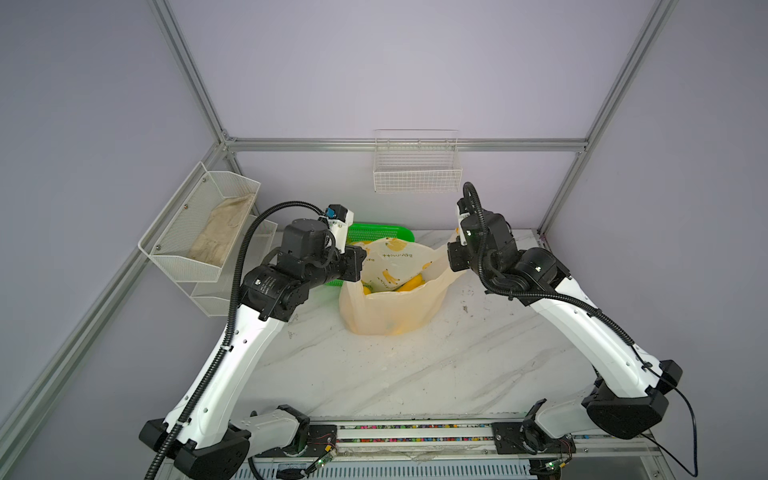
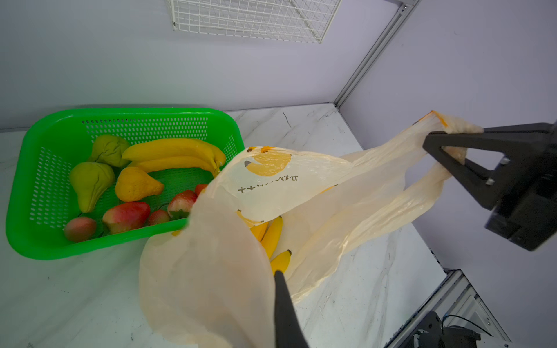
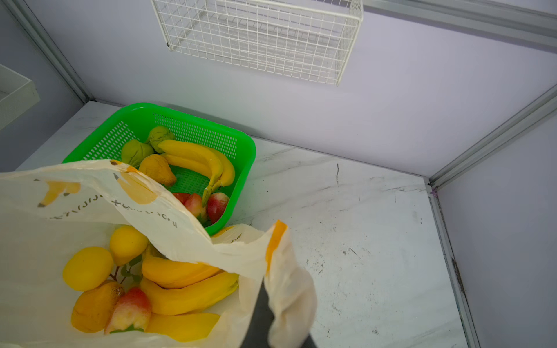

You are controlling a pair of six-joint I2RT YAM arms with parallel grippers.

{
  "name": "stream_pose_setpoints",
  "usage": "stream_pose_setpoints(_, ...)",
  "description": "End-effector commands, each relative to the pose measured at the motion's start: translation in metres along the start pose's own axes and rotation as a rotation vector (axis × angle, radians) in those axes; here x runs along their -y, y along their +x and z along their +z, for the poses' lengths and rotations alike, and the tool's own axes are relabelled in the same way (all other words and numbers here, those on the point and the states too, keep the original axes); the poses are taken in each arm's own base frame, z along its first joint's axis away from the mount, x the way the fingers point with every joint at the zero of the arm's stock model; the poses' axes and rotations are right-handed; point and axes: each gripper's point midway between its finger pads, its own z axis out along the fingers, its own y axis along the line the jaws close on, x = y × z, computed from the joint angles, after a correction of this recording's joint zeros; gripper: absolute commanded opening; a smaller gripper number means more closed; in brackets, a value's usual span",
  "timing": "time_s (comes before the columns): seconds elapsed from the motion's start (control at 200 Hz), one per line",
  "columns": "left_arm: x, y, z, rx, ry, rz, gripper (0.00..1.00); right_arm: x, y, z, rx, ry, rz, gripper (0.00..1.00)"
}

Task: Place the fake fruits into the plastic bag and tie a complex knot

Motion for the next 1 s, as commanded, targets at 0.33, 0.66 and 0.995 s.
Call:
stream_pose_setpoints(0.33,-0.021,-0.032,-0.002,0.068,-0.075,0.037,0.0,0.017,-0.035,-0.012,0.097,0.009,0.012,0.0)
stream_pose_setpoints(0.66,-0.022,-0.033,0.019,0.113,-0.003,0.09,0.2,0.029,0.0,0.043,-0.003,0.053,0.01,0.0)
stream_pose_setpoints(0.995,0.019,-0.013,-0.029,0.24,0.193,0.441,0.77,0.02,-0.003,0.059,-0.007,0.0,0.007,0.0)
